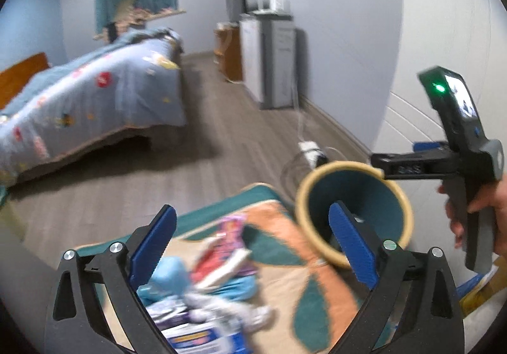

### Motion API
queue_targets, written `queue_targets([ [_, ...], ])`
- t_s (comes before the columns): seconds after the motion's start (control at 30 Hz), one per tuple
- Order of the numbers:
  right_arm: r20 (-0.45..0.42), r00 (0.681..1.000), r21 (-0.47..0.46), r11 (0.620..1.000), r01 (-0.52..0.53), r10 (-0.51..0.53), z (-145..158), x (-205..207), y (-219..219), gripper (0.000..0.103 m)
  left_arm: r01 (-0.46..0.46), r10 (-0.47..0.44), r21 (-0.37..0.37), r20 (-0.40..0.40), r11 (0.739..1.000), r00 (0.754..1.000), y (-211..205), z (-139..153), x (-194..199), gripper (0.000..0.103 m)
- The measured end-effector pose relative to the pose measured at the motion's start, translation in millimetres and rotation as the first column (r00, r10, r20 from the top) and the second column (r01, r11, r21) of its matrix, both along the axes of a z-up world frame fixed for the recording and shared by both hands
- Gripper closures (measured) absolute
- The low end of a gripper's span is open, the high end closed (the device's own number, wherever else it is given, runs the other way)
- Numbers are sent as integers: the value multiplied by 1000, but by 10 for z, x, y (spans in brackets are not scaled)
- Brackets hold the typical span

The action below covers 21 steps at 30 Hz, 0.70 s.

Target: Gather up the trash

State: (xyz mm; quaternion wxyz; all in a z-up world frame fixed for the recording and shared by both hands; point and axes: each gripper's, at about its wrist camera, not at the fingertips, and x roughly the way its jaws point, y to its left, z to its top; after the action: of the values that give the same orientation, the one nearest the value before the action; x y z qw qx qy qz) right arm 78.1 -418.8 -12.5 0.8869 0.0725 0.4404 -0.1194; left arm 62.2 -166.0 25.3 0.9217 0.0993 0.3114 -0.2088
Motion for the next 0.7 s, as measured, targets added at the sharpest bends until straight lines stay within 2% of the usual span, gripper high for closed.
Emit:
queue_targets([
  [0.2,21,997,77,994,-74,73,110,-186,545,6,-111,111,-20,0,994,994,741,155,-257,6],
  [0.4,26,990,106,984,-141,139,152,-391,1119,6,-208,209,17,-29,978,978,1272,30,-520,6],
  [0.7,-13,978,9,979,-206,206,41,-561,1668,6,-265,269,56,-107,963,957,1539,-374,-807,6],
])
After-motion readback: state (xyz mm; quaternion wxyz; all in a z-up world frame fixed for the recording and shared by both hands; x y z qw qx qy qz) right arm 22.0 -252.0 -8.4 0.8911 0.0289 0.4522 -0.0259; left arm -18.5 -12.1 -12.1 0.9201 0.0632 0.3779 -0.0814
